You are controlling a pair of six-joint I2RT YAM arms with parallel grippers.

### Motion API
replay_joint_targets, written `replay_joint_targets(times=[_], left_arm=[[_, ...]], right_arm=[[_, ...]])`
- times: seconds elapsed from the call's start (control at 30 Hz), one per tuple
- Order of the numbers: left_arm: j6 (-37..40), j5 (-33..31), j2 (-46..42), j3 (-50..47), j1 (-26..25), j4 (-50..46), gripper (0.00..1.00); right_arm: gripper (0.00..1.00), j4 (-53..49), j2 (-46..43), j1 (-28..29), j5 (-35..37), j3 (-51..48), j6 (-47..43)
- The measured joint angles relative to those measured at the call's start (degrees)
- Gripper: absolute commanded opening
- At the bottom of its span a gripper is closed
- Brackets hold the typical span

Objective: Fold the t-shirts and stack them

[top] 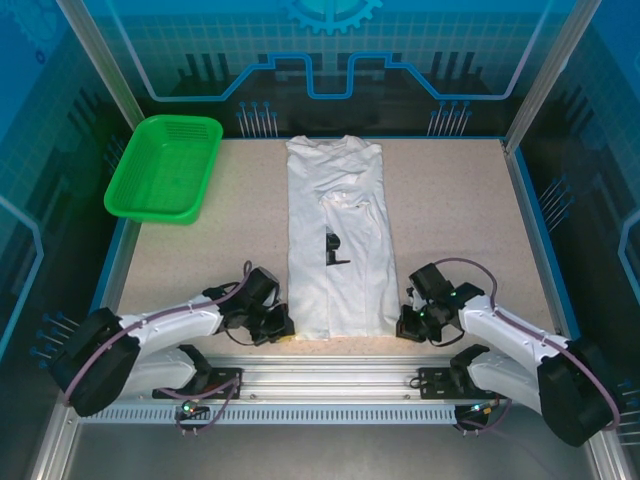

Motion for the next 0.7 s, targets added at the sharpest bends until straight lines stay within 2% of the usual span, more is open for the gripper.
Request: replay_joint_targets(times=[0.17, 0.33, 0.5, 0.7], left_arm=[[-0.1, -0.3, -5.0, 2.0, -0.2, -4.5, 0.00], [0.3, -0.3, -5.6, 9.1, 1.8, -7.7, 0.00], [2.4, 0.3, -1.1, 19.5, 11.6, -8.0, 0.00], [5.7, 2.2, 14.8, 34.5, 20.3, -6.7, 0.00]], right_arm=[[0.00, -3.0, -3.6, 1.0, 0.9, 1.9, 1.4], [0.00, -6.3, -2.7, 1.0, 3.9, 12.2, 1.9], [0.00, -6.9, 6.3, -0.9, 7.0, 26.8, -0.5], [0.00, -6.6, 24.5, -7.3, 8.2, 44.1, -5.2]])
